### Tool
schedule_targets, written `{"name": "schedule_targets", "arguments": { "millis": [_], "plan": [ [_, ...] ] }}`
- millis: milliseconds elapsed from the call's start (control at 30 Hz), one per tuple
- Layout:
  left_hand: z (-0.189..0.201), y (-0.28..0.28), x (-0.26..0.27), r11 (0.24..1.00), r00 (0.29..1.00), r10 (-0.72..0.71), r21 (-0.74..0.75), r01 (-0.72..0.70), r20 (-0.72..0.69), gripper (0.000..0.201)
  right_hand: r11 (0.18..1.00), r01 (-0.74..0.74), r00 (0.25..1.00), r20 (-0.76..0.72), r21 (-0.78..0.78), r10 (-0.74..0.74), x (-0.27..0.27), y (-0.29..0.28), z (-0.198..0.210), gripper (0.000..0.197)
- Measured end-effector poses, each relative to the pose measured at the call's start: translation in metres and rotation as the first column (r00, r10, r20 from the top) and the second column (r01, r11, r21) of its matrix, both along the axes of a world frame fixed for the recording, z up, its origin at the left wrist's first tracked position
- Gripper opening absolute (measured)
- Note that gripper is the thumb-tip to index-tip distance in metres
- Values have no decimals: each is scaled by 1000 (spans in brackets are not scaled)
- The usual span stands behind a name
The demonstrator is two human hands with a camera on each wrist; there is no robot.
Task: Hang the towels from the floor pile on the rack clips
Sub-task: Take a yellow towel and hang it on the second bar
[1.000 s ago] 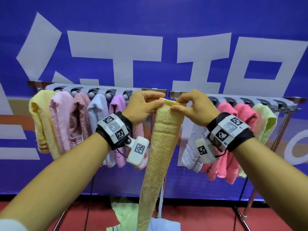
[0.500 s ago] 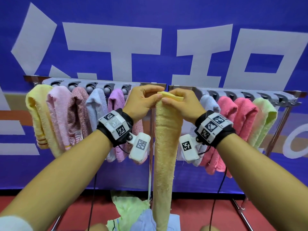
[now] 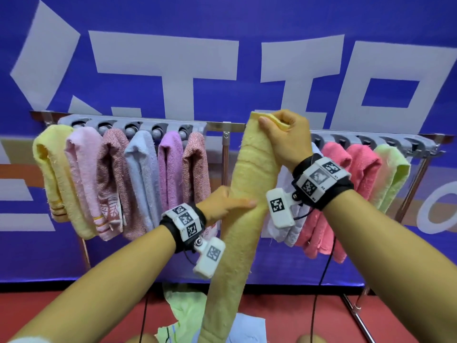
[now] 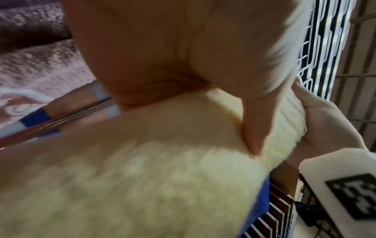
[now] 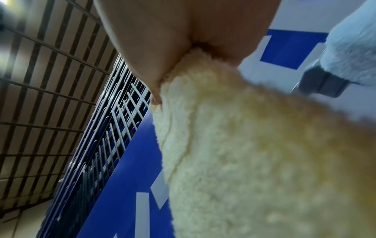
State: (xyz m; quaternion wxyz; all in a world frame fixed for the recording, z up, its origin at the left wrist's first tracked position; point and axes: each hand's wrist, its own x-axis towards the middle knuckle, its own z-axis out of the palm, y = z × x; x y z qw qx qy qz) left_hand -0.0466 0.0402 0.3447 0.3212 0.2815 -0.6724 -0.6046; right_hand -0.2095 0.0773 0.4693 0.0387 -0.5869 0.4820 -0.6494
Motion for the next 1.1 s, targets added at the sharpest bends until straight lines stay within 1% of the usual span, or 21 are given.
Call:
{"name": "schedule_targets", "arguments": {
  "millis": [33, 133, 200, 267, 300, 333, 367, 400, 433, 467, 500, 533, 567, 600, 667, 733, 800, 867, 1000, 1033, 1100],
  "plan": [
    [-5, 1, 2, 1000, 999, -5, -6, 6, 39, 24, 998, 57, 998, 26, -3, -57, -11, 1, 3, 15],
    [-14, -4, 15, 1000, 992, -11, 10, 10, 123, 25, 965, 261, 959, 105, 28, -262, -52, 1, 6, 14],
    [-13, -10, 25, 1000, 993, 20, 20, -23, 118, 33, 932, 350, 913, 185, 96, -363, -78, 1, -1, 12],
    [-2, -17, 33, 998, 996, 53, 37, -55, 72, 39, 903, 374, 879, 229, 213, -418, -95, 1, -13, 10],
    [7, -17, 35, 997, 998, 62, 43, -63, 33, 31, 875, 393, 873, 184, 282, -451, -99, 2, -20, 11],
    [17, -16, 35, 998, 998, 54, 46, -53, -13, 21, 834, 437, 867, 88, 337, -490, -101, 2, -28, 13],
    [29, -15, 33, 999, 998, 39, 38, -38, -45, 19, 789, 499, 852, -35, 359, -523, -98, 2, -35, 17],
    [42, -13, 30, 1000, 998, 19, 13, -18, -67, 23, 774, 545, 836, -143, 324, -529, -94, 2, -42, 23],
    [55, -9, 24, 1000, 997, -4, -27, 2, -73, 24, 792, 548, 836, -214, 270, -505, -85, 3, -46, 28],
    [66, -5, 19, 998, 998, -19, -55, 16, -62, 22, 833, 502, 858, -255, 234, -445, -75, 2, -49, 30],
    [76, -4, 12, 997, 999, -24, -70, 22, -40, 19, 885, 404, 903, -253, 230, -346, -58, 3, -48, 26],
    [83, -3, 6, 996, 999, -34, -78, 33, -9, 16, 931, 264, 954, -208, 251, -215, -42, 4, -48, 20],
    [90, -1, 1, 995, 998, -54, -85, 56, 28, 14, 952, 97, 988, -141, 291, -58, -23, 6, -45, 18],
    [94, 1, -2, 992, 995, -77, -95, 82, 58, 14, 944, -72, 993, -68, 322, 99, -7, 8, -42, 22],
    [98, 3, -4, 990, 993, -96, -100, 103, 69, 15, 861, -329, 940, 48, 389, 338, 15, 12, -36, 31],
    [98, 6, 1, 992, 994, -87, -90, 92, 65, 21, 758, -474, 878, 174, 448, 446, 23, 16, -35, 31],
    [95, 7, 8, 992, 993, -87, -89, 95, 82, 23, 712, -483, 870, 189, 510, 455, 24, 14, -39, 31],
    [91, 7, 17, 991, 993, -69, -109, 80, 97, 21, 683, -440, 878, 122, 583, 462, 27, 14, -41, 34],
    [87, 6, 30, 991, 995, -39, -127, 51, 96, 17, 681, -301, 904, -29, 667, 428, 27, 14, -42, 56],
    [85, 5, 32, 991, 995, -44, -123, 55, 94, 18, 677, -295, 896, -51, 674, 441, 26, 15, -42, 58],
    [82, 5, 34, 992, 994, -59, -105, 68, 90, 30, 668, -340, 879, -28, 661, 475, 23, 18, -39, 54]
  ]
}}
